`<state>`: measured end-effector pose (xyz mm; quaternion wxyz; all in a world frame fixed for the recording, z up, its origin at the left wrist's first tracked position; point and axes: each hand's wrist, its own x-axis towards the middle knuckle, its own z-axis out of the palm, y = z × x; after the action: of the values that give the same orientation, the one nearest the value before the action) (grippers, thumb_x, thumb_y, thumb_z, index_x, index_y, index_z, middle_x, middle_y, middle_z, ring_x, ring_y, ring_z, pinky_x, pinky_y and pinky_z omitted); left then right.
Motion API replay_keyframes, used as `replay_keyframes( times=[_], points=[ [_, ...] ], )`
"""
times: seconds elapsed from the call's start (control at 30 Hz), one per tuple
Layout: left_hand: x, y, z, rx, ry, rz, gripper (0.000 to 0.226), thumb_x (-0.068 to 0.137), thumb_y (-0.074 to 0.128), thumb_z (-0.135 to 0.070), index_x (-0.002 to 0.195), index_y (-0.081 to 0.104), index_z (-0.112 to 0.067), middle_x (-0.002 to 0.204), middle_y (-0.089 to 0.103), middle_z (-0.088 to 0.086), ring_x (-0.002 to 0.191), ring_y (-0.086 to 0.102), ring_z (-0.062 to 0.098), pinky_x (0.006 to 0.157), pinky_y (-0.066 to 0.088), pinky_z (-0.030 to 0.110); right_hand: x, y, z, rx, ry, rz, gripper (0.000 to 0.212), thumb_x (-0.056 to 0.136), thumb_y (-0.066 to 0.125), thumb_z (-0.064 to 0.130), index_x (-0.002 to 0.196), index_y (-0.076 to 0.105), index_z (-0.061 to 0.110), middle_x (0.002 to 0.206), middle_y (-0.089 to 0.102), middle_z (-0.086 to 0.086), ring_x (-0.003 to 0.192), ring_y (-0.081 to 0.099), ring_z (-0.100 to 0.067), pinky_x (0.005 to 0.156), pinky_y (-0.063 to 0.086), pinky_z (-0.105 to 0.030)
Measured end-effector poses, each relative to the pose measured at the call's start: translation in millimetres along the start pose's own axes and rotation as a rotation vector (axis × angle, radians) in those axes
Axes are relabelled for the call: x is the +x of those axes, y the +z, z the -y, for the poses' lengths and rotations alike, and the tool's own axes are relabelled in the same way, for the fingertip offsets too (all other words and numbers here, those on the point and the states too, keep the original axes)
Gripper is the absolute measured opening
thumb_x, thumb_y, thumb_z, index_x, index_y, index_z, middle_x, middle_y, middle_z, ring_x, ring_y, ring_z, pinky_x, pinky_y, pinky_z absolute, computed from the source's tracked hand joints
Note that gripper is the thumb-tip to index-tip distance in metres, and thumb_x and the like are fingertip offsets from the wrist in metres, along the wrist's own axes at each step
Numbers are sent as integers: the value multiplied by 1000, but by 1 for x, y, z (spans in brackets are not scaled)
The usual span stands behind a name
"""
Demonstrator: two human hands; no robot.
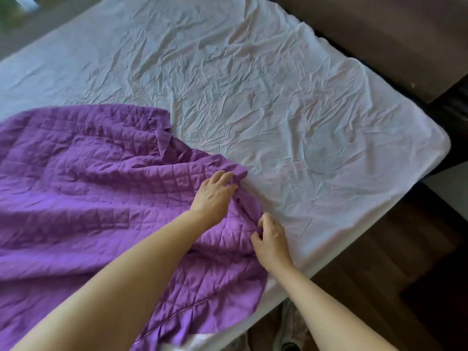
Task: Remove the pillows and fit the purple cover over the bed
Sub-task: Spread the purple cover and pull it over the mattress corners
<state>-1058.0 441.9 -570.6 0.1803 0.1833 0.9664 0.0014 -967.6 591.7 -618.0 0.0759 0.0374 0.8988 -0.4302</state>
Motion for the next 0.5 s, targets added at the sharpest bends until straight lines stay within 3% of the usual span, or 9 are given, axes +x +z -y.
replay_keyframes(
  times=[0.13,0.27,0.4,0.5],
  points=[
    [20,-11,-3,85,137,83,55,87,52,-11,137,40,-32,157,10,-10,144,5,20,113,15,37,10,-8,-2,154,55,95,25,75,57,-1,78,37,13,68,41,2,64,38,-20,60,27,-27],
    [35,-11,2,171,203,67,34,90,49,-15,120,55,-30,144,42,-12,141,20,19,112,15,38,18,-14,-2,293,155,121,22,83,56,2,90,39,15,73,45,11,62,44,-8,61,37,-24],
    [53,-18,0,86,150,-110,17,90,50,-20,101,62,-23,113,64,2,121,45,19,106,20,35,19,-14,-3,442,300,140,42,82,61,2,119,45,13,107,55,6,96,55,-10,81,42,-16],
    [64,-27,-3,109,163,-117,15,89,50,-19,98,61,-25,108,65,2,118,46,18,107,16,36,20,-9,-7,280,333,221,29,78,60,5,106,61,13,94,61,3,89,57,-16,72,39,-19]
  ],
)
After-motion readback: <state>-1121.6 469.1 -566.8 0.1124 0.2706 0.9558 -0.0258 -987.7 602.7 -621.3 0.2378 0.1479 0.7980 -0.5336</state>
